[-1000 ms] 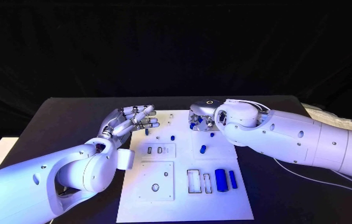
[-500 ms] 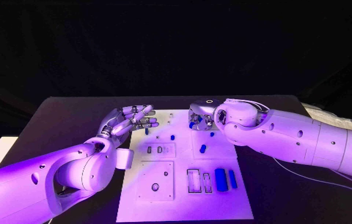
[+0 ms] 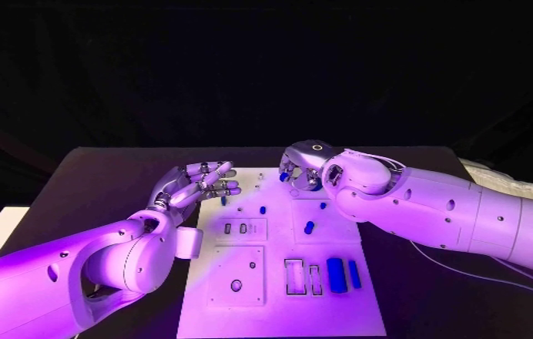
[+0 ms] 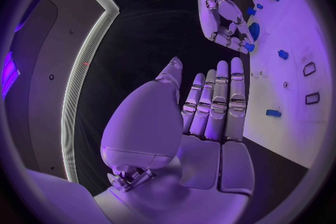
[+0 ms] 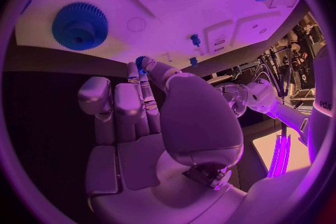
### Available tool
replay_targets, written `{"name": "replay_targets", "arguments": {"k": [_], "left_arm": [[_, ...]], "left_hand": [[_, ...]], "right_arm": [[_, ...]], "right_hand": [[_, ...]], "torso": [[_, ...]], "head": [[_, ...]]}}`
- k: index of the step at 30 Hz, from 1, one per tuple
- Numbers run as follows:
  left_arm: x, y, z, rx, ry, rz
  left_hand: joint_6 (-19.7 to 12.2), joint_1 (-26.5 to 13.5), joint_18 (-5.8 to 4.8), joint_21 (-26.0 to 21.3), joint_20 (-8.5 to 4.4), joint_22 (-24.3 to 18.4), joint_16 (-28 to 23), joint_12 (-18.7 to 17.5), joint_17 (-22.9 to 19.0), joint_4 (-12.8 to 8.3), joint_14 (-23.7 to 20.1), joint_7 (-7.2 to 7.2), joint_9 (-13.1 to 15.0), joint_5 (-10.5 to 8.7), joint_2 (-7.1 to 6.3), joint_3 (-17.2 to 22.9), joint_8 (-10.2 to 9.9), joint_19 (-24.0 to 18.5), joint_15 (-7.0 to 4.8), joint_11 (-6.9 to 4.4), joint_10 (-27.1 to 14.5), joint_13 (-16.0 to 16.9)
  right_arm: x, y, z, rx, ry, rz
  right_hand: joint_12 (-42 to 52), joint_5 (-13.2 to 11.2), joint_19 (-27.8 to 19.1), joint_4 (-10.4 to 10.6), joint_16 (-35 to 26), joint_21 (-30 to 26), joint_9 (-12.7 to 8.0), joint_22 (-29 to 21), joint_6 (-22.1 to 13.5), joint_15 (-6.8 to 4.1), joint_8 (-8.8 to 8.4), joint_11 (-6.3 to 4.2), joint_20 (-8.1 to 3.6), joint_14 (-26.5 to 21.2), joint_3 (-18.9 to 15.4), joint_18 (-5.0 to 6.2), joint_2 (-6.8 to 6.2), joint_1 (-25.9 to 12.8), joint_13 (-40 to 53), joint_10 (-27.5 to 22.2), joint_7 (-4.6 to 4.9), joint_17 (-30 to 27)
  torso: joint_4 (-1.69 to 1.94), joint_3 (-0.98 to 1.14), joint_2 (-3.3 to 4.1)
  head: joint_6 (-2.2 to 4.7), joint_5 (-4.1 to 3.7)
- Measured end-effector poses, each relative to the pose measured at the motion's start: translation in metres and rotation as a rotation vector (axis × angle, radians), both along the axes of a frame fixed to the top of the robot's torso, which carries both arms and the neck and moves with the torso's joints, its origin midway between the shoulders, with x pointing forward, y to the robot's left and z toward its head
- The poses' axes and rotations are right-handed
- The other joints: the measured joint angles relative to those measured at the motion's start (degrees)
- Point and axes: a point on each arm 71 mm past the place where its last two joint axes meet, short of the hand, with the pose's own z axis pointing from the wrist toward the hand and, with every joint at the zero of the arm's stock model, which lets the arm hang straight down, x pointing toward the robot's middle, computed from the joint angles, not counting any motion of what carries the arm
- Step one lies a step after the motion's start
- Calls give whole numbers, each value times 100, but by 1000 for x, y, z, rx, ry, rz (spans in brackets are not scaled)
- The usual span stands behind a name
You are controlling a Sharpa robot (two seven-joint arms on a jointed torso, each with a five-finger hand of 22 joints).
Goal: Assemble the parts on the task board
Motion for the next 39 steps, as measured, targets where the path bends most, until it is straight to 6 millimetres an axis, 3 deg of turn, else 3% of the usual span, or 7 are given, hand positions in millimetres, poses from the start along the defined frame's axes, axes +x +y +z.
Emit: {"name": "replay_targets", "arguments": {"k": [9, 22, 39], "left_arm": [[-2, -2, 2, -5, -1, -12], [-4, -4, 11, -13, -14, -24], [-3, -5, 13, -14, -20, -26]], "left_hand": [[0, 0, 1, 0, 0, 0, -20, -20, 0, 0, 0, 0, 0, 0, 0, 0, 0, 0, 0, 20, -20, 0], [0, 0, 0, 0, 0, 0, -20, -20, -1, -16, 0, 0, 0, 0, 0, -16, -25, 0, 0, 20, -20, 0], [0, 0, 0, 0, 0, 0, -31, -20, 0, -16, 0, 0, 0, 0, 0, -16, -25, 0, 0, 20, -20, 0]], "right_arm": [[8, 12, 7, 37, -49, -2], [17, 30, 6, 46, -63, 1], [20, 34, 7, 40, -61, 1]], "right_hand": [[0, 0, 0, 10, 0, 31, 0, 14, -3, 0, -33, 9, 0, 0, 22, 0, -1, 1, -14, -9, 1, 27], [-1, -2, -1, 15, 23, 31, 0, 34, -9, 1, -78, 30, 0, 0, 27, 1, -3, 0, -3, -30, 4, 66], [22, -3, -1, 15, 69, 54, 0, 53, -35, 1, -83, 30, 0, 0, 27, 1, -43, -39, 2, -28, 49, 116]], "torso": [[87, -35, 47], [197, -76, 141], [212, -94, 172]], "head": [[32, -48], [-4, -112], [-53, -117]]}}
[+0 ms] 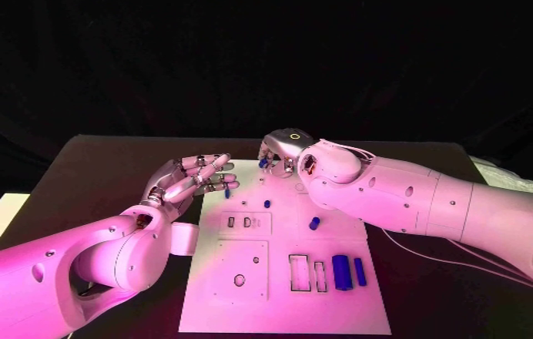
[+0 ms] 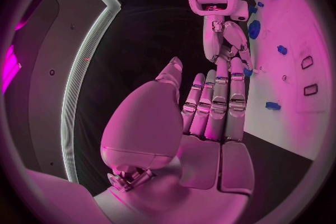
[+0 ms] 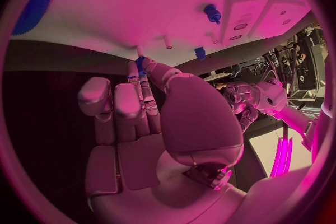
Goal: Assemble the parts on the task board
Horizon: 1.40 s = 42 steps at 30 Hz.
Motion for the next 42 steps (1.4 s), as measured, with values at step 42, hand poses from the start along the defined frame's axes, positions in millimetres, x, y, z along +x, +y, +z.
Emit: {"name": "replay_targets", "arguments": {"k": [42], "left_arm": [[2, 7, -1, 9, 5, 15]], "left_hand": [[0, 0, 0, 0, 0, 0, -10, 0, 4, 0, 0, 0, 0, 0, 0, 0, 0, 0, 0, 0, 0, 0]], "right_arm": [[-5, -9, -4, -13, 1, -31]], "right_hand": [[-1, -66, -259, 112, -184, -143, -67, -352, -910, 156, 6, 197, 195, -31, -222, 0, -421, -254, -14, -951, 177, -463]], "torso": [[60, -12, 11]], "head": [[-58, -80]]}}
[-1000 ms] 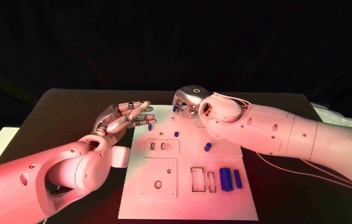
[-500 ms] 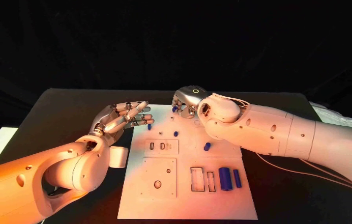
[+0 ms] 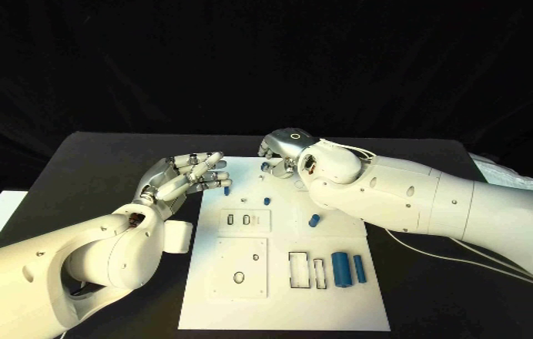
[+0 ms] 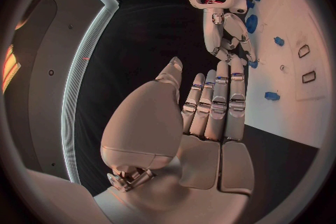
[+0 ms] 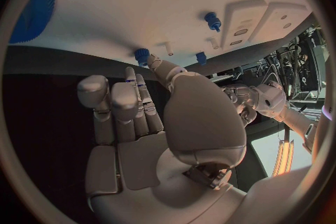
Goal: Assemble the parts on the task board
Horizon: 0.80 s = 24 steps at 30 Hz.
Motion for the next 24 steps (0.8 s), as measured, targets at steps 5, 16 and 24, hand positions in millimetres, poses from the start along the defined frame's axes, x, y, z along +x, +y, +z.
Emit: {"name": "replay_targets", "arguments": {"k": [5, 16, 24], "left_arm": [[0, 2, 0, 2, 0, 4], [1, 7, 2, 6, -3, 14], [3, 7, 2, 6, -3, 14]], "left_hand": [[0, 0, 0, 0, 0, 0, 0, 0, 4, -16, 0, 0, 0, 0, 0, -16, 0, 0, 0, 0, 0, 0], [0, 0, -1, 0, 0, -5, 0, 0, 3, -16, 0, 0, 0, 0, 0, -16, 0, 0, 0, 0, 0, 0], [0, 0, -1, 0, 0, -5, -36, 0, 9, -16, 0, 0, 0, 0, 0, -16, 0, 0, 0, 0, 0, 0]], "right_arm": [[-7, -9, 3, 14, -8, 4], [-36, -96, 19, 139, 55, -138], [-40, -122, 13, 221, 184, -239]], "right_hand": [[54, 46, 0, 0, 16, 0, 17, 62, 55, 0, 0, 14, 0, 0, 0, 0, 6, 53, 12, 63, 6, 76], [1020, 662, 588, 192, 824, 549, 0, 998, -32, -203, 0, -278, -167, 30, -512, -146, -340, -150, 556, 1842, -116, 1323], [6965, 943, 1380, 485, 1729, 1380, 26, 2458, -291, -214, 35, -298, -182, 32, -1796, -404, -27, 75, 6859, 2056, -97, 2817]], "torso": [[-4, 1, -4], [-91, -5, -35], [-194, 1, -49]], "head": [[7, -17], [51, -48], [58, -40]]}}
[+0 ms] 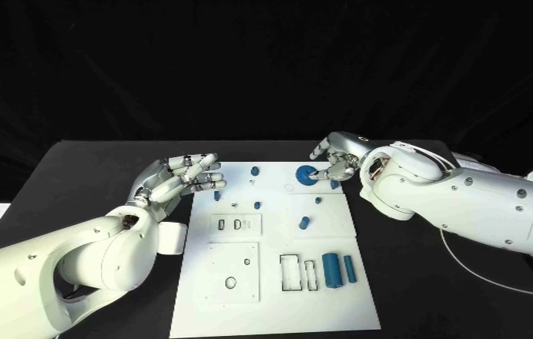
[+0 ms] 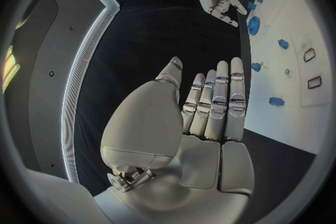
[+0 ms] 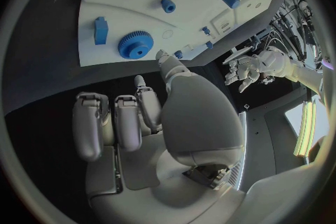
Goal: Assemble the parts on the task board
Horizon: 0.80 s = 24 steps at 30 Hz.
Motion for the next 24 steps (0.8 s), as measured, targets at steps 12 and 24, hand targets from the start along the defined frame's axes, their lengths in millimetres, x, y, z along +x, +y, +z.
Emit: {"name": "replay_targets", "arguments": {"k": [12, 24], "left_arm": [[1, -1, -1, -2, 1, -3], [2, 0, -1, -1, 2, -2]], "left_hand": [[0, 0, 0, 0, 0, 1, 0, 0, -1, 0, 0, 0, 0, 0, 0, 0, 0, 0, 0, 0, 0, 0], [0, 0, 0, 0, 0, -5, 0, 0, 5, -16, 0, 0, 0, 0, 0, -16, 0, 0, 0, 0, 0, 0]], "right_arm": [[12, 2, -16, 10, 90, -48], [19, 7, -24, 11, 114, -61]], "right_hand": [[558, 0, 47, 100, 138, 117, 4, 1, 9, 50, 44, 80, 49, -12, -101, -64, 90, 90, 281, 82, 35, 22], [685, 36, 67, 100, 164, 139, 12, 0, 49, 50, 67, 60, 69, -12, -101, -64, 135, 135, 280, 104, 37, 21]], "torso": [[-19, 8, -4], [-8, 2, -2]], "head": [[1, -26], [-23, -17]]}}
